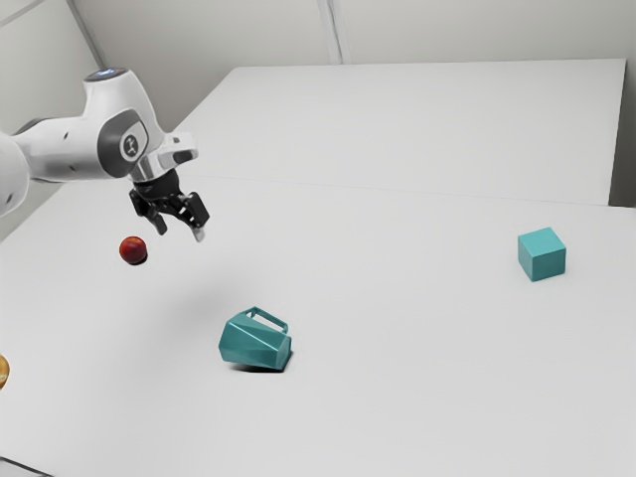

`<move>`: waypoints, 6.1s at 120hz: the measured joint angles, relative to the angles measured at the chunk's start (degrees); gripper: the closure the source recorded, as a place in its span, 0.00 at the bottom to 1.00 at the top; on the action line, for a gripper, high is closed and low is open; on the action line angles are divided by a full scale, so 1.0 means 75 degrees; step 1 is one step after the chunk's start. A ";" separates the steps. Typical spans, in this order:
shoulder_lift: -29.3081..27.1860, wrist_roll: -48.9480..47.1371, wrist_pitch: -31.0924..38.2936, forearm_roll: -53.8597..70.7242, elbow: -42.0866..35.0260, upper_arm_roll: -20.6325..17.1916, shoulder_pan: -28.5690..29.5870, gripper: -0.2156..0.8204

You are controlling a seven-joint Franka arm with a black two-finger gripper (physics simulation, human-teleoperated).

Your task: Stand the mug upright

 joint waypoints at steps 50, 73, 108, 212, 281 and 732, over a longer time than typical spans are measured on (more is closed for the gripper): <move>-0.0122 0.0113 -0.0872 -0.3990 -0.1456 0.0676 0.1051 0.21; 0.0148 0.0337 -0.1434 -0.4720 -0.1449 0.1042 0.0344 0.21; 0.0406 0.0627 -0.1944 -0.5329 -0.1615 0.1087 0.0250 0.21; 0.0474 0.1313 -0.2176 -0.6560 -0.2236 0.1226 -0.0651 0.21; 0.0469 0.1514 -0.2116 -0.6748 -0.2280 0.1295 -0.0845 0.86; -0.0948 -0.1709 0.0023 0.0799 -0.1362 0.0156 -0.1194 0.25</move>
